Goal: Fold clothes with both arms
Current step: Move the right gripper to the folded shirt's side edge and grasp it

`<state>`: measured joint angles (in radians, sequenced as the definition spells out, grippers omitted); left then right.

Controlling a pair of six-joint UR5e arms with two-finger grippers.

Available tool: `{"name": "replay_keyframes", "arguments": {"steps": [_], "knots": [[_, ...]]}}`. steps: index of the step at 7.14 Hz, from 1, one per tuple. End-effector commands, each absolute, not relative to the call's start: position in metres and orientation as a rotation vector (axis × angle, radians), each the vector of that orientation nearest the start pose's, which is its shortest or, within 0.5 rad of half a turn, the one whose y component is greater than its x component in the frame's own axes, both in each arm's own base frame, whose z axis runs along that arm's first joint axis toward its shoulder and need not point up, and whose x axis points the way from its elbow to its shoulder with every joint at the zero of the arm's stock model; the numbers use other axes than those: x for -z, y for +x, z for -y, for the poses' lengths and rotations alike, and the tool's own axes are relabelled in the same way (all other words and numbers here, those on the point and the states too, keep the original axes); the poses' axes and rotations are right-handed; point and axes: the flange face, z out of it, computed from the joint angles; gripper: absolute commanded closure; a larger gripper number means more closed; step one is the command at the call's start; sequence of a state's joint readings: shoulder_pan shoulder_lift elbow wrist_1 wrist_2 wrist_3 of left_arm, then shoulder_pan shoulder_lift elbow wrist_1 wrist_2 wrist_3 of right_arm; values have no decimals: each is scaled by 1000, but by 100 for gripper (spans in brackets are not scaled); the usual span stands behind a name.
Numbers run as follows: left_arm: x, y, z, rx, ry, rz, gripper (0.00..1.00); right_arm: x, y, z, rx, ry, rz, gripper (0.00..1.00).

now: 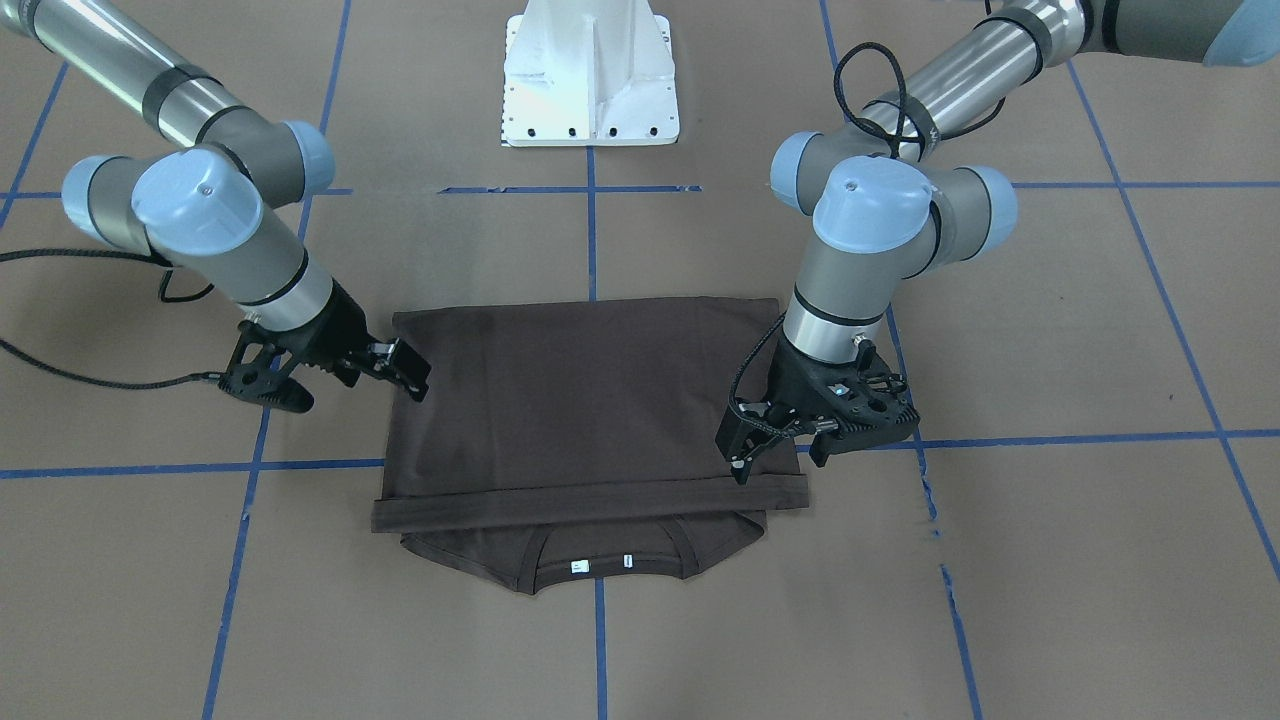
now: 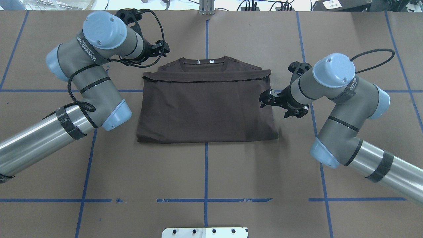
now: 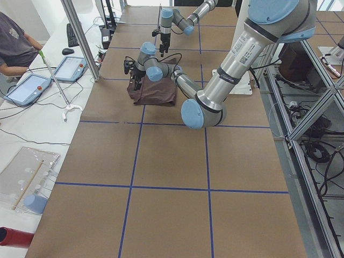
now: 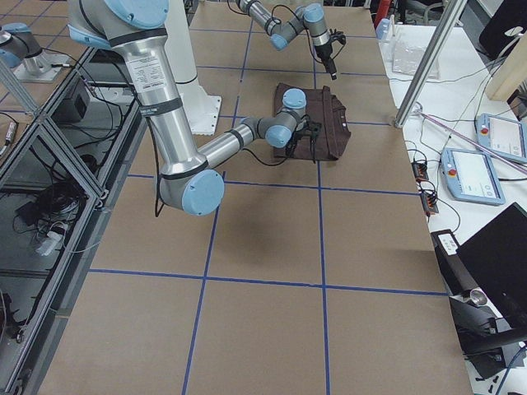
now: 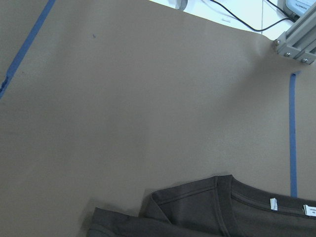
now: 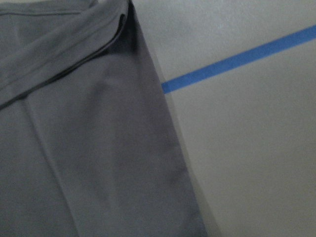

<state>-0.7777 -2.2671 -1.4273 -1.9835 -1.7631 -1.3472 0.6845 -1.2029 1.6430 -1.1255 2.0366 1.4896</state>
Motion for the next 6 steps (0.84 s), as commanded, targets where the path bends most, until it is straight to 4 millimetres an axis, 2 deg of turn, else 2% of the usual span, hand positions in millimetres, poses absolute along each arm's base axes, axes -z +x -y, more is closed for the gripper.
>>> {"name": "replay_keyframes", "arguments": {"steps": [1,2,3,4,5,6], "knots": [[-258,450,603,419,307,-935,1,-380,-460,446,-323,-86,950,0],[-258,450,603,419,307,-935,1,-384,-461,444,-323,-88,942,10],[-258,450,603,419,307,-935,1,-389,-460,443,-325,-92,936,38],[-258,450,603,419,307,-935,1,-389,-459,442,-318,-98,937,84],[-258,450,603,419,307,-935,1,-390,-459,440,-316,-103,935,100],[-258,450,603,419,306,-935,1,-389,-458,439,-313,-105,939,100]]}}
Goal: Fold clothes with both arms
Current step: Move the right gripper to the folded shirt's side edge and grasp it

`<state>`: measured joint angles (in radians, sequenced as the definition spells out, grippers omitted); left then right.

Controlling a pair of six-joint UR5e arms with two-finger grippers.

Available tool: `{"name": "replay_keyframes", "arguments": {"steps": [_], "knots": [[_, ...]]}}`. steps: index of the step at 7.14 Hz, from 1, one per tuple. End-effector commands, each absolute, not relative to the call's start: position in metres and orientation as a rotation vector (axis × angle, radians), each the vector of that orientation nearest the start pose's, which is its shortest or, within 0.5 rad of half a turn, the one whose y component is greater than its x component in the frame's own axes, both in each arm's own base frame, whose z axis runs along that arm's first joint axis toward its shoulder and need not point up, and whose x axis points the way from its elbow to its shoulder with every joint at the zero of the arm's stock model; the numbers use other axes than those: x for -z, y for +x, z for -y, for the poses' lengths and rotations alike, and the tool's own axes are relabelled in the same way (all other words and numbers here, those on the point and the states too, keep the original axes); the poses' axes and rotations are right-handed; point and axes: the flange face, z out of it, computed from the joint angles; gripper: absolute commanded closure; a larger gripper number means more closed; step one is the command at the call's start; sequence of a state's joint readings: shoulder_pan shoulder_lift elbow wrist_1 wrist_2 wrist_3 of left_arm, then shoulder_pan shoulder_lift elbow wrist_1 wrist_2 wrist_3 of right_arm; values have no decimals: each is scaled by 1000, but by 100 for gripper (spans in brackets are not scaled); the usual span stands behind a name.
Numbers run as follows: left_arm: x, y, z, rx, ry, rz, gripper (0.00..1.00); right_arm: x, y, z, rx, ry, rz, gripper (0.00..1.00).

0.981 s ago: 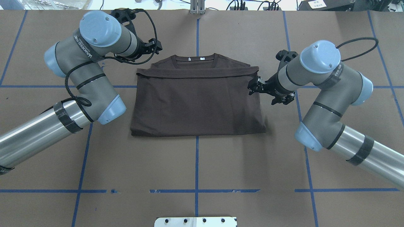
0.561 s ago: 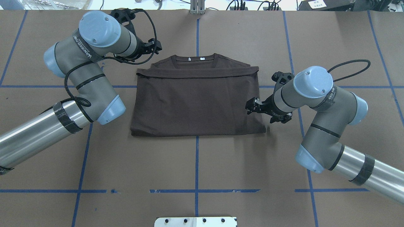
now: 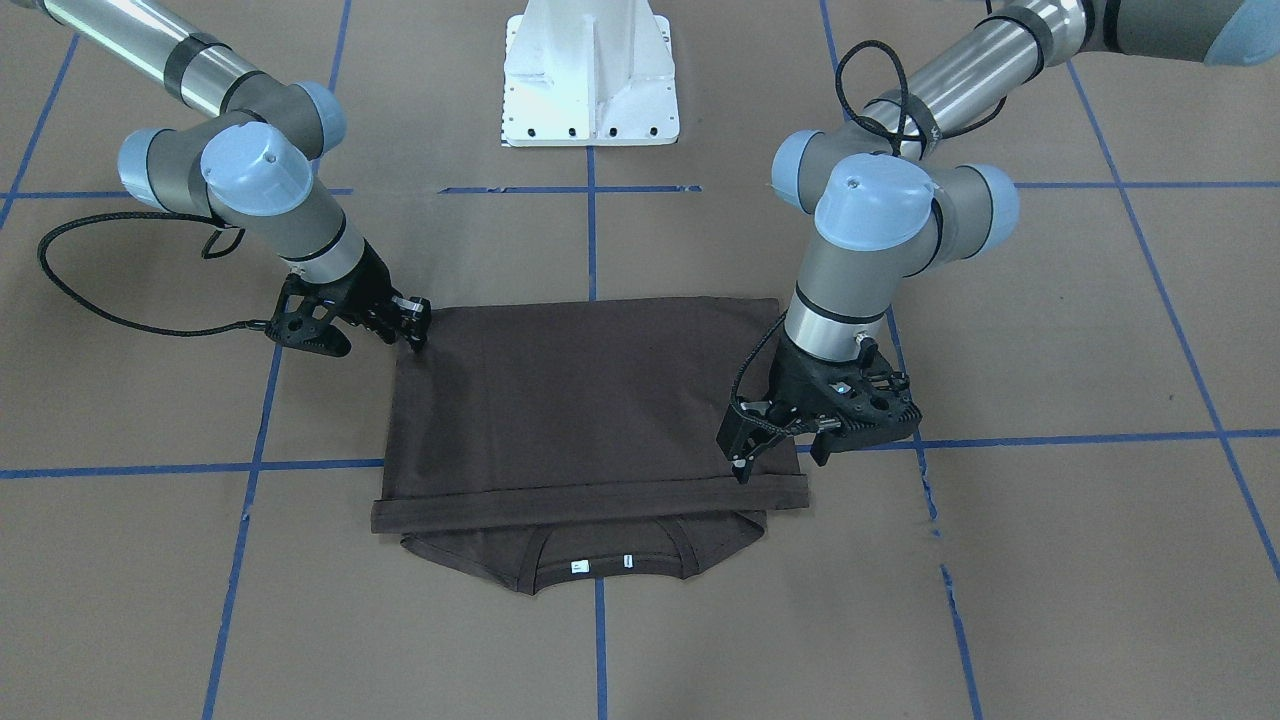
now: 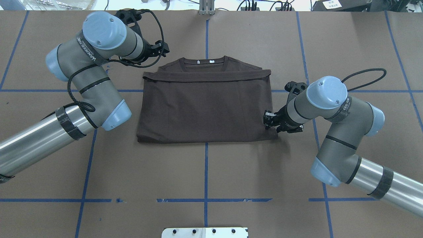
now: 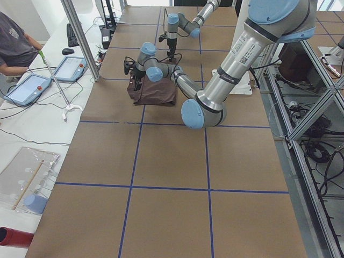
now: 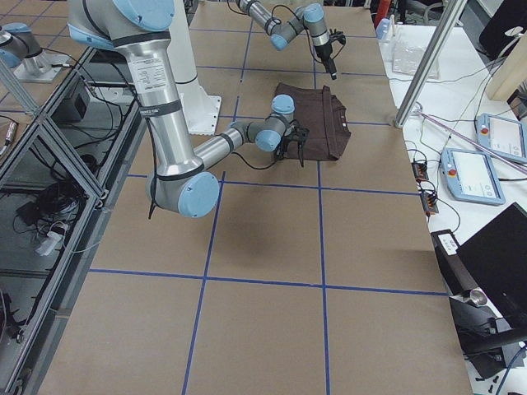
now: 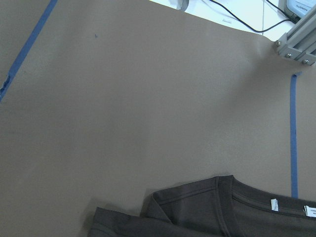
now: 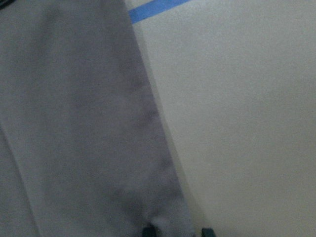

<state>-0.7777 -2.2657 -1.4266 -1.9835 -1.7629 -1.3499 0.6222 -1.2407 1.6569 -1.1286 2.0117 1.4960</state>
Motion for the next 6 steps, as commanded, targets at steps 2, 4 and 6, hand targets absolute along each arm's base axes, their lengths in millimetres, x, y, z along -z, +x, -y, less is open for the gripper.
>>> {"name": "replay_keyframes", "arguments": {"steps": [2,4,6], "knots": [[-258,450,603,420,305,-936,1,-392,-444,417,-294,-117,946,100],[-254,449,603,421,309,-941,1,-396,-435,373,-242,-140,949,100],[-245,446,600,417,319,-958,1,-405,-401,271,-126,-211,931,100]]}}
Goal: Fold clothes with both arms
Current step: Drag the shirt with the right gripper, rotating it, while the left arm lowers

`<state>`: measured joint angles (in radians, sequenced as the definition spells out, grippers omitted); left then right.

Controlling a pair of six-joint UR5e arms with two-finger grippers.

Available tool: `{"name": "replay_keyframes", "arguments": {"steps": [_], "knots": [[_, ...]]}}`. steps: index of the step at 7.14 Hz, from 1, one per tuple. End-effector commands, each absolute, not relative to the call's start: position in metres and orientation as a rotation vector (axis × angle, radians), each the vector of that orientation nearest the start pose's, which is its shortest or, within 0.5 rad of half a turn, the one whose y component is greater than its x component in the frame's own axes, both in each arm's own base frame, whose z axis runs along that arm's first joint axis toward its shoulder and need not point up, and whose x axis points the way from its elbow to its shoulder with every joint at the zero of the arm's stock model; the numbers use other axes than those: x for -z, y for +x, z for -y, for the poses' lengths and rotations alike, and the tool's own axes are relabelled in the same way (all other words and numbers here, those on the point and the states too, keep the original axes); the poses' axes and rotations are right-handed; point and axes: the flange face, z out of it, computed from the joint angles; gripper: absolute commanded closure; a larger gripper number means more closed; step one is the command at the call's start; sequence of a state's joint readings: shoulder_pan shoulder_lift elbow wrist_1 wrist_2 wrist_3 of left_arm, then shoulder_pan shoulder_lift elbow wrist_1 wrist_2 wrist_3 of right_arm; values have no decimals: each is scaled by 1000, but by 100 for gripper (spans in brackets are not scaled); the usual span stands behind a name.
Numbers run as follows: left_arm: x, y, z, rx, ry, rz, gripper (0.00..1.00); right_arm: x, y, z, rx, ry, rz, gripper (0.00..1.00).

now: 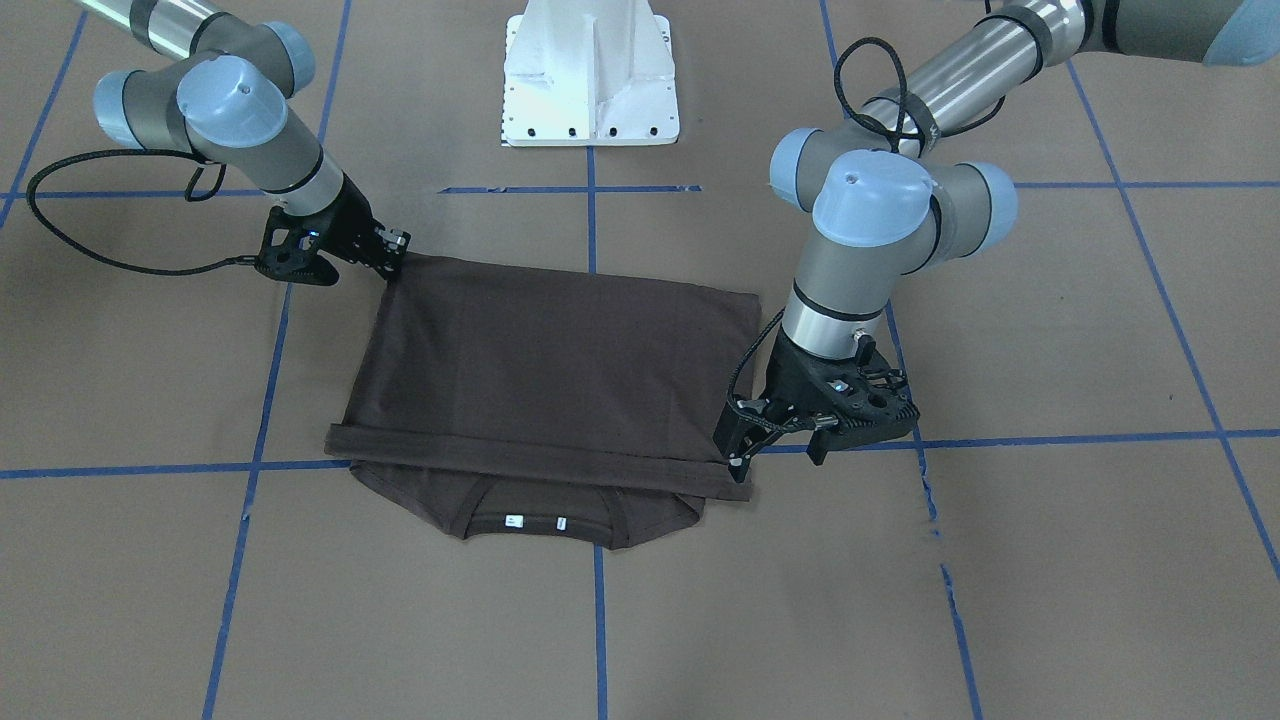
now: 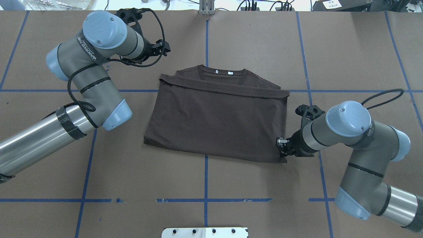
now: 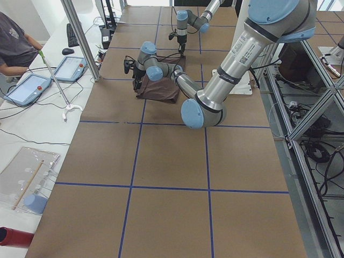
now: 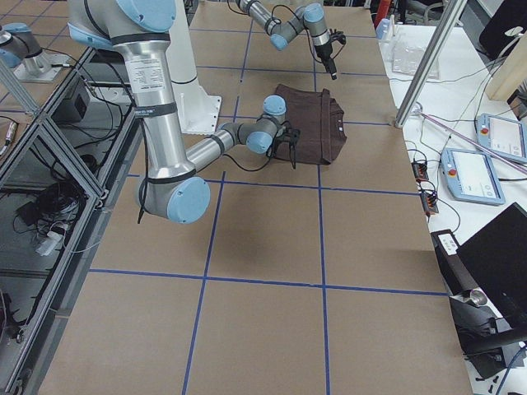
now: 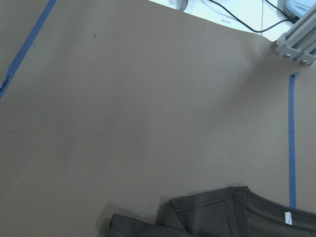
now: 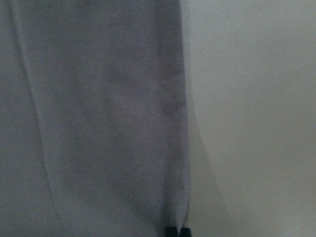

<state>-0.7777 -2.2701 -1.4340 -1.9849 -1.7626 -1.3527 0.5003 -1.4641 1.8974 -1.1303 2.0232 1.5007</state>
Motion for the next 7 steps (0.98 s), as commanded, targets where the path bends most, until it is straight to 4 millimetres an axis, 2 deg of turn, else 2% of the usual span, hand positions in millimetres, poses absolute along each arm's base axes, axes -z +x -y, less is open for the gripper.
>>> {"name": "replay_keyframes", "arguments": {"steps": [1,2,3,4,5,6,7], "knots": [[-240,444,596,426,319,-972,1,-399,-385,219,-64,-267,920,100],[-236,444,593,437,311,-984,1,-392,-393,174,-27,-344,906,100],[-229,442,588,435,315,-1000,1,-390,-401,152,-3,-373,895,1],[-230,439,576,418,302,-1016,1,-381,-401,152,-3,-365,915,0],[-232,443,549,394,255,-1049,1,-377,-398,169,-50,-306,935,0],[-238,457,514,422,179,-1070,1,-368,-394,197,-118,-235,969,0],[-244,485,474,476,63,-1032,2,-353,-386,232,-194,-166,1013,0]]}}
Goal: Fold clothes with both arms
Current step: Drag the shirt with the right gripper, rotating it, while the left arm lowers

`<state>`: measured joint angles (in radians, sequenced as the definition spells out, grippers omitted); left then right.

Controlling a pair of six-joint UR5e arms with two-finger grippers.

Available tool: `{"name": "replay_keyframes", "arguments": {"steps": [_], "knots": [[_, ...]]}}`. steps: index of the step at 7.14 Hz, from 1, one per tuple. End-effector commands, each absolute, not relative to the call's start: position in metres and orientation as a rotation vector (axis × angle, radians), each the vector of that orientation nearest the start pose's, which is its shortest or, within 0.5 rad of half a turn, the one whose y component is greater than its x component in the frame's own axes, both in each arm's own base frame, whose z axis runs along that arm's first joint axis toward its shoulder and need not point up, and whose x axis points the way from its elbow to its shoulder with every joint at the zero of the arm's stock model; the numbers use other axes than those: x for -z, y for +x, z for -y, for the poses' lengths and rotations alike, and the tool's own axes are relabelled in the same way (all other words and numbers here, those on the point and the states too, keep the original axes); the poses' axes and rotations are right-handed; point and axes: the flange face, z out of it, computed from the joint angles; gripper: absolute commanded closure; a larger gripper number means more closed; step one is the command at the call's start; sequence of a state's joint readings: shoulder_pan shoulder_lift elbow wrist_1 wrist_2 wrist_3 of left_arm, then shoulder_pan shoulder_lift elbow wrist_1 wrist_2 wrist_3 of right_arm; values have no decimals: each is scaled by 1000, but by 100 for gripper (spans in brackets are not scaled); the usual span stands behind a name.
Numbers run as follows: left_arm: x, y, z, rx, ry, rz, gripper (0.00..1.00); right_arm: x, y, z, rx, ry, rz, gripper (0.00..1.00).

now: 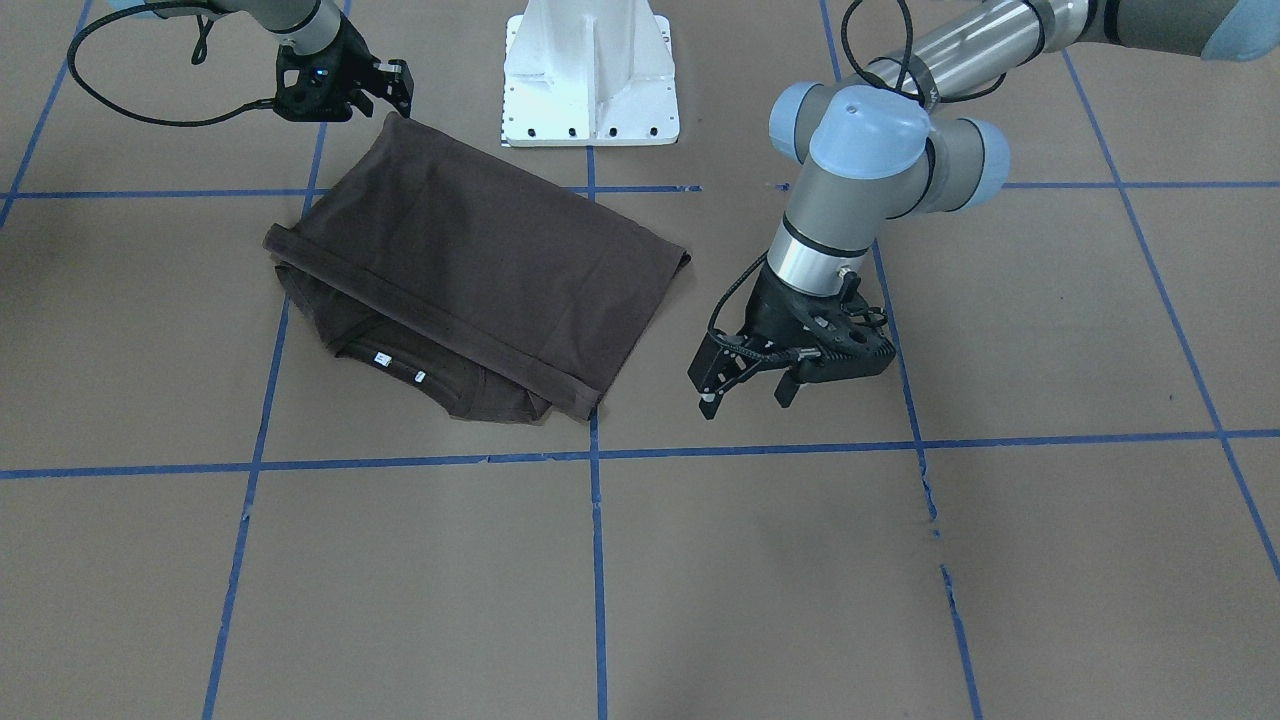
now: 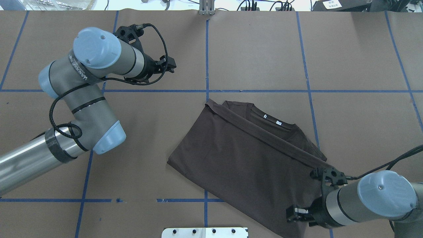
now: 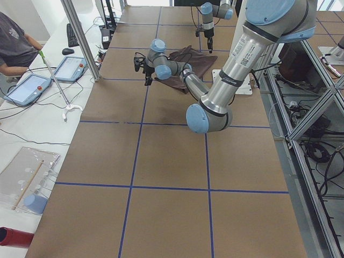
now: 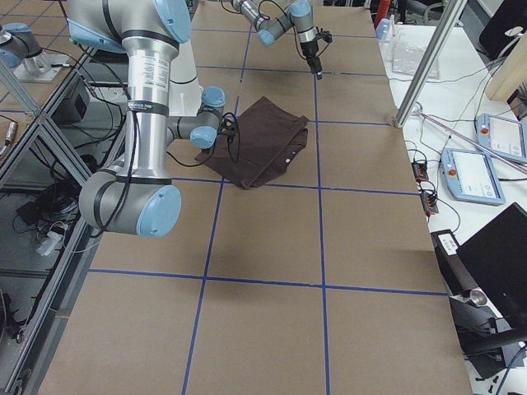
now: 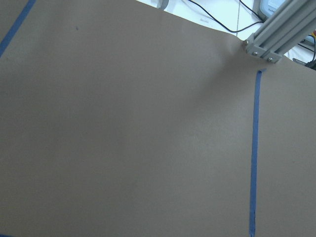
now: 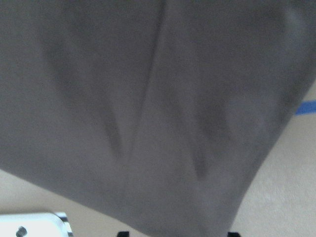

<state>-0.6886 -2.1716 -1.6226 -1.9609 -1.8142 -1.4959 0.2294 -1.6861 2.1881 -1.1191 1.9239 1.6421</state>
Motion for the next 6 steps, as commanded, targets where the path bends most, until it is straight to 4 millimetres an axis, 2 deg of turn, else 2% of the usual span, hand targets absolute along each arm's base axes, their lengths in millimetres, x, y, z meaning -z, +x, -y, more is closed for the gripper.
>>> {"name": "replay_keyframes", "arguments": {"steps": [1,2,3,4,5,6], "knots": [[-239,503,435,531,-34,-1011,3,-338,-378,264,-256,-110,1053,0],[-234,518,393,559,-112,-980,4,-334,-365,290,-309,-72,1065,0],[-230,523,359,584,-169,-971,4,-323,-366,315,-338,-43,1091,0],[-237,536,334,615,-206,-939,4,-321,-379,327,-346,-40,1091,0],[-246,554,313,620,-211,-914,4,-323,-383,330,-349,-38,1088,0],[-250,565,307,611,-214,-900,4,-323,-381,331,-352,-37,1089,0]]}}
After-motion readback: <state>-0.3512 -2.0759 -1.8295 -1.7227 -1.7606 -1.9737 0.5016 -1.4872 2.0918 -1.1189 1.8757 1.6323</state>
